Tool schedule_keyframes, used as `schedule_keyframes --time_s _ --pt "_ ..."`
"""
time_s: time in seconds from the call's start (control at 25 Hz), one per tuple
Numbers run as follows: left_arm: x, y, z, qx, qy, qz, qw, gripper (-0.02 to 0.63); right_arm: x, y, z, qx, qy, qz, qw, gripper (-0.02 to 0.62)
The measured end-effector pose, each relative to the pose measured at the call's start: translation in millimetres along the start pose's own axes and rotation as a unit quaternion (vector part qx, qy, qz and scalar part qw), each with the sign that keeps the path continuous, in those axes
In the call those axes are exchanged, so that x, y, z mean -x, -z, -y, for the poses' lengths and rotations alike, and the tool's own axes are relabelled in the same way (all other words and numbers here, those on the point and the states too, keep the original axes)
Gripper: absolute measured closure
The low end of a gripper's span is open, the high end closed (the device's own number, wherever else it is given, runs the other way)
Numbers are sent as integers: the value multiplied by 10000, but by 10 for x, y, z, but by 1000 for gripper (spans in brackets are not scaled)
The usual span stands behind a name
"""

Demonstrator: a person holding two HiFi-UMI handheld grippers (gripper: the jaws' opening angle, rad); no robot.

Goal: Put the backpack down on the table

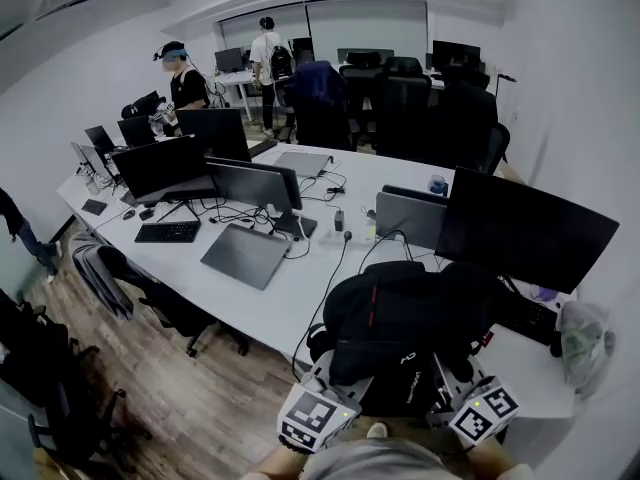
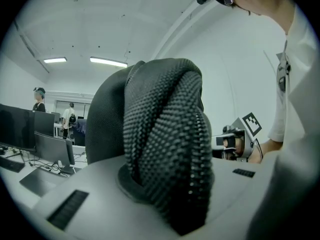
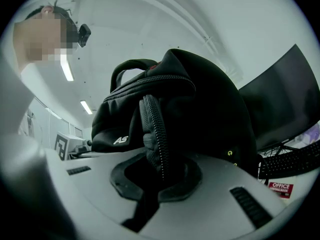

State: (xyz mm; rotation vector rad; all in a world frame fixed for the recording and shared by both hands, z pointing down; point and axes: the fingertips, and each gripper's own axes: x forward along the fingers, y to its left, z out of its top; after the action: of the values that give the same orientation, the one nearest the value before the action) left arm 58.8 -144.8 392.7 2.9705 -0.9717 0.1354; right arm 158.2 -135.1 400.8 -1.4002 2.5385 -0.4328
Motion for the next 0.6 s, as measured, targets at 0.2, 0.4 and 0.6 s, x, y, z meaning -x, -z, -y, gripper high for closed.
schedule_keyframes --time_s 0.2,0.4,0.6 --pt "-328 -70 -185 -55 -167 35 9998 553 -240 -150 311 88 -188 -7 9998 575" --pt "-589 -145 -377 -43 -263 51 9996 553 -466 -268 546 130 -299 -48 9995 575" --pt "-835 -144 -625 -54 -215 45 9997 552 -716 -329 746 86 -230 -32 9997 575"
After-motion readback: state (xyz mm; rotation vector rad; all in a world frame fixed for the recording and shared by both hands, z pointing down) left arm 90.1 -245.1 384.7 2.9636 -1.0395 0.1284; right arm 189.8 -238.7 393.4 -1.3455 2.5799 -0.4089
